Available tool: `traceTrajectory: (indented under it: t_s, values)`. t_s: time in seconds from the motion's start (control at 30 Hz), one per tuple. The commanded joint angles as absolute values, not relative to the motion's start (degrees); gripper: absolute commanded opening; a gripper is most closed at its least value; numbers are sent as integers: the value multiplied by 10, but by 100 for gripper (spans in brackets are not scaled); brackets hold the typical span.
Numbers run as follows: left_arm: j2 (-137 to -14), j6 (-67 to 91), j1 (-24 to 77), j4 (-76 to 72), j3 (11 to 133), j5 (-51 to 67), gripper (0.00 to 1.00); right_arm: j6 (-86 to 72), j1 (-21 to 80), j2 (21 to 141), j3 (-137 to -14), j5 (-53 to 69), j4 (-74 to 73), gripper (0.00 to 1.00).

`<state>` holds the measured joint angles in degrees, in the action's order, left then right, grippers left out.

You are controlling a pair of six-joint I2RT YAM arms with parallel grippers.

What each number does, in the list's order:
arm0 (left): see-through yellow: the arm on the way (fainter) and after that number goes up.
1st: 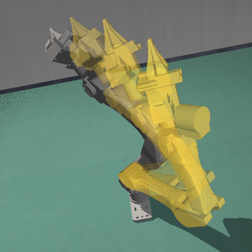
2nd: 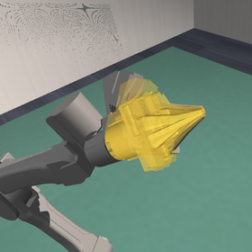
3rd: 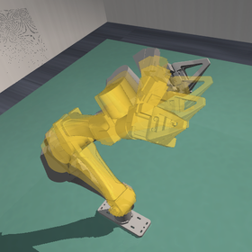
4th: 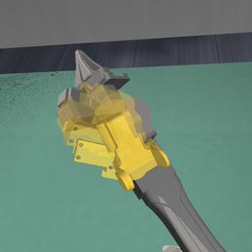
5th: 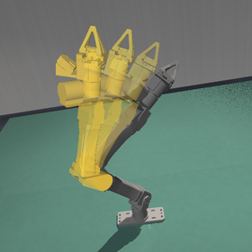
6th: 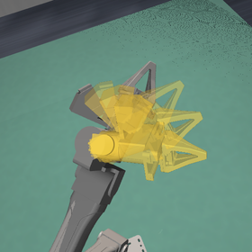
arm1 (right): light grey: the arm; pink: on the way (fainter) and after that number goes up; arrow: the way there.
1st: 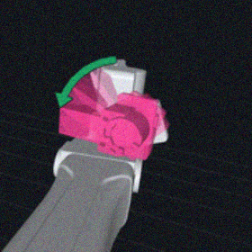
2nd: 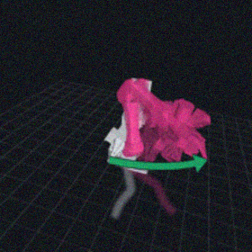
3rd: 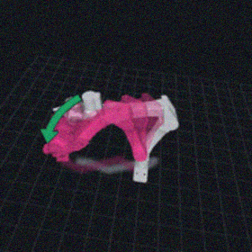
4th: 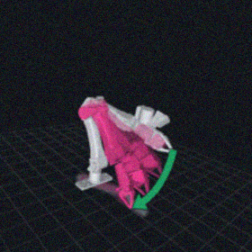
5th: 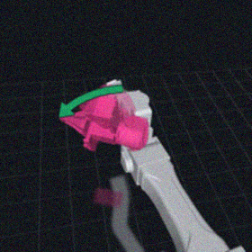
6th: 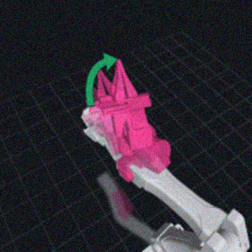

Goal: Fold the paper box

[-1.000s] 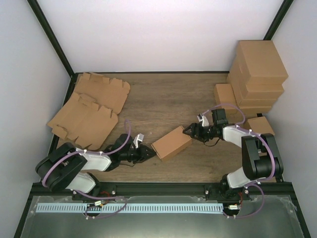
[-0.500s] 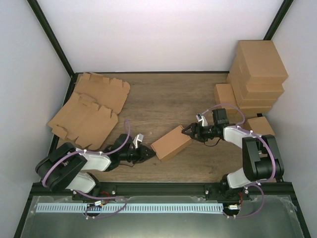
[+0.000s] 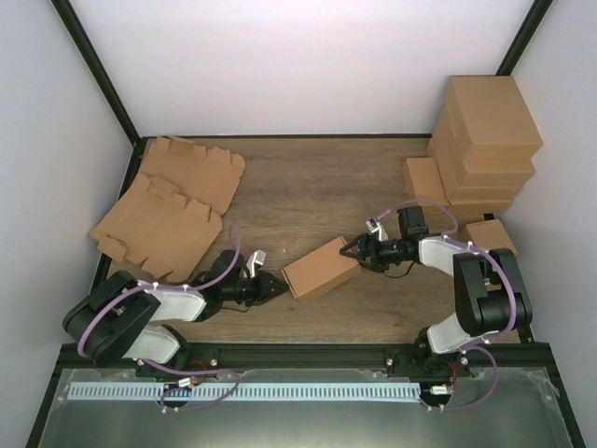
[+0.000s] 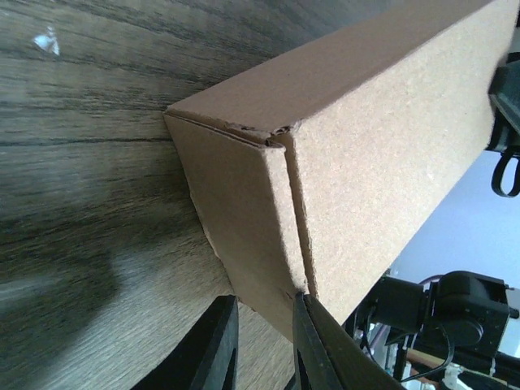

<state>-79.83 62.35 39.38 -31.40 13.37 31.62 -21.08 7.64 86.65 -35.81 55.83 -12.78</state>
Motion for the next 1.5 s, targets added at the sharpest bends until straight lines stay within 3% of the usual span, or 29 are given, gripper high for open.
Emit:
traceTrajectory:
  t_s: [0.0, 0.27, 0.43, 0.6, 0.7, 0.8, 0.97, 1.17, 1.47]
  values:
    - [-803, 598, 379, -245, 117, 293, 21, -218, 77, 869, -371, 626, -120, 75]
    - [-808, 564, 364, -215, 145, 305, 24, -255, 78, 826, -316, 656, -98, 65]
    - [-795, 530, 363, -192, 191, 324, 45, -265, 78, 795, -307, 650, -105, 61]
    - [-761, 511, 362, -173, 239, 333, 58, -334, 78, 746, -298, 614, -71, 59]
    - [-709, 495, 362, -135, 266, 312, 71, -404, 78, 701, -295, 571, -35, 59]
    - [-646, 460, 362, -43, 307, 257, 80, -478, 78, 651, -292, 504, -4, 55]
    - [-568, 408, 361, 72, 371, 189, 84, -617, 78, 547, -276, 330, 6, 44]
    - [-539, 405, 361, 84, 367, 186, 86, -779, 78, 432, -225, 100, 66, 50]
    - [-543, 414, 361, 52, 340, 225, 86, -883, 75, 506, -238, -126, 213, 50]
